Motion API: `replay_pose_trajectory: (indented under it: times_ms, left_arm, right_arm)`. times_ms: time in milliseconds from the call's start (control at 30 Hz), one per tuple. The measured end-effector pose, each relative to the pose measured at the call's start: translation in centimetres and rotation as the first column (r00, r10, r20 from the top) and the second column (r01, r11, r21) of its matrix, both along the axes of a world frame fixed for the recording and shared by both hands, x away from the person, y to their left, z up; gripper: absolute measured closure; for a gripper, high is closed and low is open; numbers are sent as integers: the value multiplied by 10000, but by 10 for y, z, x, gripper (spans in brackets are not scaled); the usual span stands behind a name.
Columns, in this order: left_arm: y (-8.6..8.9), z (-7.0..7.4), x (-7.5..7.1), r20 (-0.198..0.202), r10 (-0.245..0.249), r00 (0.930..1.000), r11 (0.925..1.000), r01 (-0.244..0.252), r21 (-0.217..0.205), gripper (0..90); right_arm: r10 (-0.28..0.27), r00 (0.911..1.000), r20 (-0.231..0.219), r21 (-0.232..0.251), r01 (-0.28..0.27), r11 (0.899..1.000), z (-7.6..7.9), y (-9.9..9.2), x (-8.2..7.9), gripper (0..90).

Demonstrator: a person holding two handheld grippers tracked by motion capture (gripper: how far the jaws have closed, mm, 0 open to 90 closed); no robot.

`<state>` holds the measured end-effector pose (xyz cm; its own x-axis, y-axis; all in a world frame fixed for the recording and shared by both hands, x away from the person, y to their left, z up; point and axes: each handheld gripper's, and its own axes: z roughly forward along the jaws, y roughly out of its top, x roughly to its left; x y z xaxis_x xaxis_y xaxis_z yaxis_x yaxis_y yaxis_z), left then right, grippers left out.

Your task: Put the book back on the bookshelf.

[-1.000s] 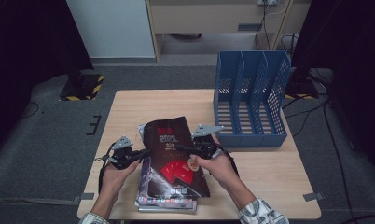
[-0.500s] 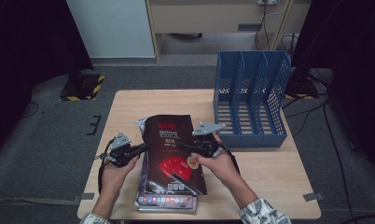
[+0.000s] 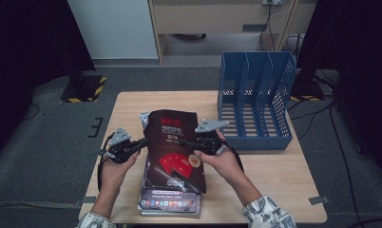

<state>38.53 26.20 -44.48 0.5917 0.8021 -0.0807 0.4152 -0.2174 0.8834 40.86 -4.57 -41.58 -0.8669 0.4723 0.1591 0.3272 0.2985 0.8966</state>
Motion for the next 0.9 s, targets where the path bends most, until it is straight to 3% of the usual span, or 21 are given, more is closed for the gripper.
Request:
replay_pose_trajectory:
  times_ms: [333, 567, 900]
  left_arm:
    - [8, 12, -5, 490, 308, 9983, 9994, -300, -169, 874]
    - [10, 24, -8, 933, 478, 9945, 9987, -462, -194, 874]
    - [10, 26, -9, 1063, 531, 9929, 9984, -508, -242, 874]
  right_arm:
    - [184, 9995, 239, -298, -177, 9994, 19, 11, 5, 817]
    - [220, 9992, 326, -182, -214, 9996, 27, 12, 9, 815]
    - [246, 9991, 345, 206, -253, 9995, 39, 8, 13, 815]
